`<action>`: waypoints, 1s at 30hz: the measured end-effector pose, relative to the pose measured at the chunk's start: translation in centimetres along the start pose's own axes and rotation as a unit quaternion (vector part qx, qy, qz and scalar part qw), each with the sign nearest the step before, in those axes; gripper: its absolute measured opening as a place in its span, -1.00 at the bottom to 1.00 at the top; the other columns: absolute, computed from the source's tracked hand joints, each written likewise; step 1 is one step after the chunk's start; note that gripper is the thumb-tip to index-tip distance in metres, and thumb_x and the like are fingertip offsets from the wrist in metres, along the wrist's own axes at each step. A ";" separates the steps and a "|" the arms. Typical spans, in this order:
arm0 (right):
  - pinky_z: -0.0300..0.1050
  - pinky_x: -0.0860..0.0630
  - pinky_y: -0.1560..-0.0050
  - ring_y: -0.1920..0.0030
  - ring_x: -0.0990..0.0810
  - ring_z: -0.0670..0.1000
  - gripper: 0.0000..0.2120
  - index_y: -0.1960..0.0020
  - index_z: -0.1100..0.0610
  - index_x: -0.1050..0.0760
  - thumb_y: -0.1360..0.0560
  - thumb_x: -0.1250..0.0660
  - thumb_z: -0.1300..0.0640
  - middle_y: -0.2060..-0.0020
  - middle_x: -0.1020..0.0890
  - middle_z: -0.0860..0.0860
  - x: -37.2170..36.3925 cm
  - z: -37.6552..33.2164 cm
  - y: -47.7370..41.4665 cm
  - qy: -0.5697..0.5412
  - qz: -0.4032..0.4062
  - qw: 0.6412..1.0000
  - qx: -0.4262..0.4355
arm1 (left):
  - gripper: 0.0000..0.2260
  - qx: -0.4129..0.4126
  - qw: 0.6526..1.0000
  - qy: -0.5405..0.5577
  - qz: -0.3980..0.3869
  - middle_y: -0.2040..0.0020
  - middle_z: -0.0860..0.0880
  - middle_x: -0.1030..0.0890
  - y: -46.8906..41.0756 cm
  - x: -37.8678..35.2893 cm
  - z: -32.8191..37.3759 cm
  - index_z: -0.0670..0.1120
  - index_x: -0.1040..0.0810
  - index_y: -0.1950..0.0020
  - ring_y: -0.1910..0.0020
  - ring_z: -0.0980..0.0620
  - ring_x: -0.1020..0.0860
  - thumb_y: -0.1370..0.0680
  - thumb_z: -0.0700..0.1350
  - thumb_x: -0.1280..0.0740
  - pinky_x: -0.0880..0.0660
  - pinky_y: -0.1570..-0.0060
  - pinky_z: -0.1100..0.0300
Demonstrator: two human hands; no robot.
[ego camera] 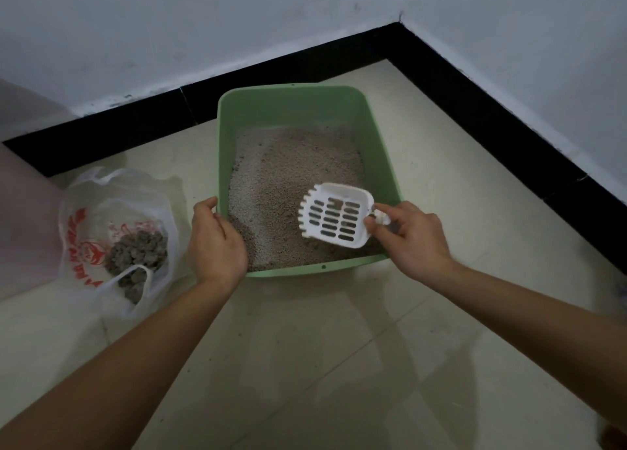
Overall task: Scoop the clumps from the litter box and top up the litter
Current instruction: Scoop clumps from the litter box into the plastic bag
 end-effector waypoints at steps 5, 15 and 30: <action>-0.01 -0.42 0.00 0.25 -0.43 -0.07 -0.78 -0.15 -0.13 -0.63 -0.59 -0.27 -0.10 0.28 -0.46 -0.10 0.3 -0.2 0.0 0.001 0.007 1.000 0.004 | -0.69 -0.007 1.000 0.003 0.001 -0.26 -0.18 -0.52 0.0 0.0 0.1 -0.12 -0.35 -0.38 -0.15 -0.19 -0.51 -0.66 -0.16 -0.04 -0.38 -0.01 0.08; -0.01 -0.38 0.00 0.20 -0.49 -0.04 -0.71 -0.22 -0.12 -0.60 -0.60 -0.21 -0.12 0.27 -0.46 -0.12 0.0 -0.5 0.2 0.033 -0.018 0.999 0.038 | -0.71 -0.009 1.000 -0.012 0.005 -0.28 -0.20 -0.50 0.0 0.1 0.4 -0.14 -0.36 -0.36 -0.16 -0.21 -0.50 -0.65 -0.18 -0.05 -0.35 0.03 0.10; 0.01 -0.49 -0.05 0.08 -0.58 0.14 -0.72 -0.26 -0.21 -0.56 -0.59 -0.24 -0.14 0.21 -0.54 -0.01 -0.2 -8.7 -2.7 0.055 -0.054 0.997 0.027 | -0.74 -0.291 0.918 -0.269 0.020 0.00 -0.12 -0.54 1.3 8.7 1.6 -0.15 -0.55 -0.10 0.03 -0.16 -0.46 -0.52 -0.09 -0.18 -0.33 0.03 -0.03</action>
Point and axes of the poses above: each hand's wrist, its own y-axis away from the middle knuckle, its own x-axis out of the back of the hand, z = x × y, the point moved 9 cm from there along -y, towards the middle knuckle
